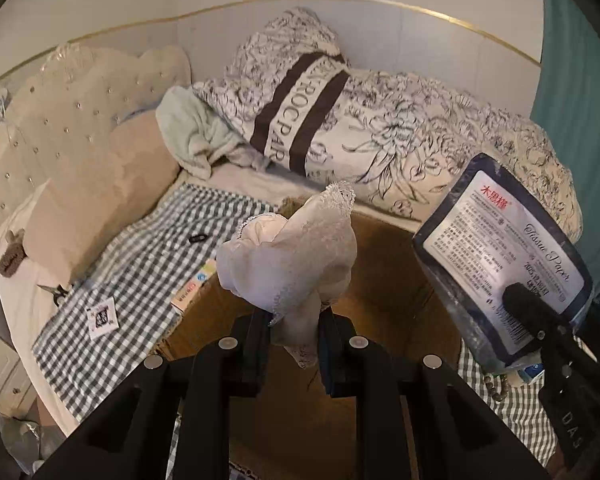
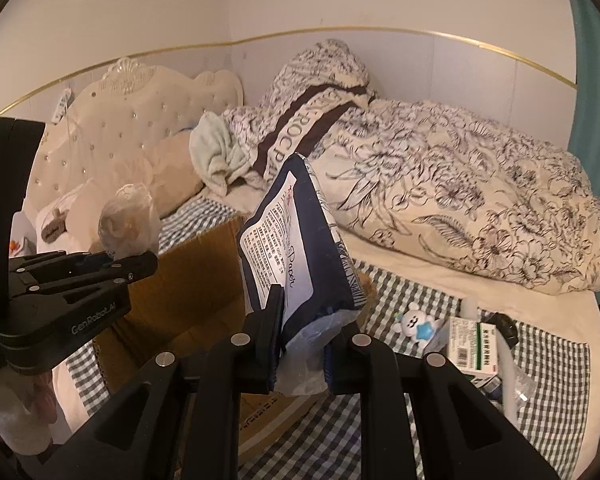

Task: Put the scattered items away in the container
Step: 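Carry the cloth and packet in both tools over the cardboard box, then open both tools to drop the cloth and packet into the box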

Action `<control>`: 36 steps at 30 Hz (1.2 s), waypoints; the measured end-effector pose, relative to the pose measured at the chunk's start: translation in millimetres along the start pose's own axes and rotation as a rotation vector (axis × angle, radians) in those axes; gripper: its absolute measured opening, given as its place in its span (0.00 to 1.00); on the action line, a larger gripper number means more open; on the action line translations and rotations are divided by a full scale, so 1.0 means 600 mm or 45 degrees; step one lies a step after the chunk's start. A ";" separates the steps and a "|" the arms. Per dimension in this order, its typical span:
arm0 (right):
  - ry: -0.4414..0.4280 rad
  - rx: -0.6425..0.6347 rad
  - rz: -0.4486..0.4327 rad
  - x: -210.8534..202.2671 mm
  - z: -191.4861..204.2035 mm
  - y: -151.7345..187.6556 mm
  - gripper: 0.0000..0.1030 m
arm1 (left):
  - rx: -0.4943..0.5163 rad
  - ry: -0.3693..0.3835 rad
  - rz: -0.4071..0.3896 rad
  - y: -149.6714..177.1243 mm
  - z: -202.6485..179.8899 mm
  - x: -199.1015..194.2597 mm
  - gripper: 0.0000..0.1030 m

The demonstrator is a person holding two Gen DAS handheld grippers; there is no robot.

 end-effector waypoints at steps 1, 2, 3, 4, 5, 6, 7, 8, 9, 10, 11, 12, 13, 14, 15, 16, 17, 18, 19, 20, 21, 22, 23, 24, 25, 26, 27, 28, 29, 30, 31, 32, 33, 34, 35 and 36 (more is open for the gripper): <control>-0.004 -0.002 0.012 0.007 0.004 0.003 0.16 | -0.001 0.000 0.015 0.004 0.002 0.010 0.20; -0.008 -0.005 0.021 0.014 0.007 0.005 0.16 | 0.001 -0.005 0.027 0.007 0.004 0.017 0.20; -0.012 -0.011 0.034 0.021 0.011 0.008 0.16 | 0.005 -0.016 0.045 0.011 0.006 0.025 0.20; -0.015 -0.016 0.046 0.028 0.013 0.010 0.16 | 0.011 -0.028 0.069 0.017 0.008 0.036 0.20; -0.017 -0.020 0.058 0.035 0.016 0.013 0.16 | 0.014 -0.034 0.106 0.023 0.010 0.050 0.20; -0.018 -0.022 0.067 0.041 0.017 0.015 0.16 | 0.011 -0.032 0.131 0.027 0.010 0.059 0.20; -0.020 -0.024 0.075 0.047 0.018 0.017 0.16 | 0.001 -0.022 0.164 0.033 0.012 0.070 0.20; -0.022 -0.025 0.083 0.052 0.019 0.018 0.16 | -0.011 -0.012 0.197 0.038 0.014 0.081 0.20; -0.023 -0.028 0.091 0.058 0.020 0.019 0.16 | -0.018 -0.006 0.218 0.042 0.015 0.089 0.20; -0.025 -0.032 0.101 0.063 0.021 0.021 0.16 | -0.023 -0.007 0.233 0.045 0.017 0.095 0.20; -0.028 -0.035 0.109 0.068 0.022 0.022 0.16 | -0.025 -0.011 0.239 0.047 0.018 0.099 0.20; -0.032 -0.040 0.117 0.073 0.024 0.023 0.16 | -0.025 -0.015 0.238 0.048 0.019 0.102 0.20; -0.035 -0.044 0.122 0.077 0.026 0.024 0.16 | -0.023 -0.017 0.236 0.048 0.019 0.103 0.20; -0.037 -0.048 0.126 0.080 0.028 0.025 0.16 | -0.022 -0.017 0.232 0.048 0.020 0.104 0.20; -0.039 -0.053 0.131 0.083 0.030 0.026 0.16 | -0.021 -0.017 0.231 0.049 0.020 0.105 0.20; -0.042 -0.057 0.136 0.086 0.032 0.027 0.16 | -0.021 -0.017 0.230 0.049 0.020 0.107 0.20; -0.043 -0.060 0.140 0.088 0.033 0.028 0.16 | -0.021 -0.020 0.230 0.050 0.021 0.107 0.20; -0.043 -0.061 0.143 0.091 0.034 0.029 0.16 | -0.021 -0.025 0.229 0.048 0.021 0.108 0.20; -0.043 -0.062 0.145 0.092 0.035 0.030 0.17 | -0.020 -0.031 0.223 0.047 0.021 0.108 0.20; -0.041 -0.060 0.145 0.094 0.035 0.031 0.17 | -0.017 -0.035 0.216 0.046 0.021 0.107 0.22; -0.038 -0.056 0.144 0.094 0.035 0.032 0.18 | -0.012 -0.039 0.208 0.043 0.021 0.107 0.24; -0.036 -0.053 0.144 0.095 0.033 0.033 0.20 | -0.007 -0.046 0.197 0.041 0.021 0.104 0.30; -0.034 -0.051 0.144 0.094 0.032 0.033 0.24 | -0.007 -0.041 0.193 0.039 0.020 0.102 0.34; -0.025 -0.052 0.140 0.092 0.030 0.032 0.27 | -0.012 -0.037 0.191 0.036 0.019 0.101 0.45; -0.017 -0.052 0.133 0.089 0.029 0.031 0.35 | -0.017 -0.036 0.181 0.034 0.019 0.097 0.52; -0.012 -0.051 0.121 0.084 0.028 0.030 0.42 | -0.018 -0.038 0.158 0.029 0.018 0.092 0.52; -0.011 -0.049 0.108 0.080 0.027 0.027 0.44 | -0.014 -0.042 0.137 0.025 0.017 0.087 0.52; -0.009 -0.045 0.096 0.076 0.025 0.024 0.47 | -0.007 -0.044 0.116 0.021 0.015 0.081 0.54; -0.006 -0.042 0.087 0.071 0.023 0.021 0.48 | 0.000 -0.044 0.099 0.017 0.014 0.074 0.56; -0.001 -0.039 0.076 0.066 0.021 0.019 0.48 | 0.002 -0.042 0.088 0.013 0.013 0.069 0.61; 0.004 -0.037 0.065 0.060 0.019 0.016 0.51 | -0.001 -0.038 0.074 0.010 0.012 0.063 0.67; 0.011 -0.033 0.053 0.055 0.016 0.013 0.53 | -0.006 -0.034 0.055 0.007 0.012 0.055 0.70; 0.015 -0.027 0.041 0.049 0.012 0.011 0.57 | -0.010 -0.031 0.032 0.003 0.011 0.047 0.74; 0.018 -0.020 0.030 0.043 0.008 0.009 0.59 | -0.012 -0.027 0.009 -0.001 0.010 0.038 0.79; 0.020 -0.011 0.020 0.038 0.005 0.007 0.60 | -0.013 -0.027 -0.016 -0.005 0.010 0.029 0.81; 0.024 -0.003 0.010 0.031 0.001 0.005 0.61 | -0.013 -0.028 -0.037 -0.008 0.009 0.021 0.86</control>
Point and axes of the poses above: each gripper's, at about its wrist camera, not at the fingertips, and x roughly the way its jaws point, z to its left, y to its underside, the point moved 8 cm from there along x, roughly the way its jaws point, and after that the axes turned 8 degrees about -x, right-handed, at the moved point
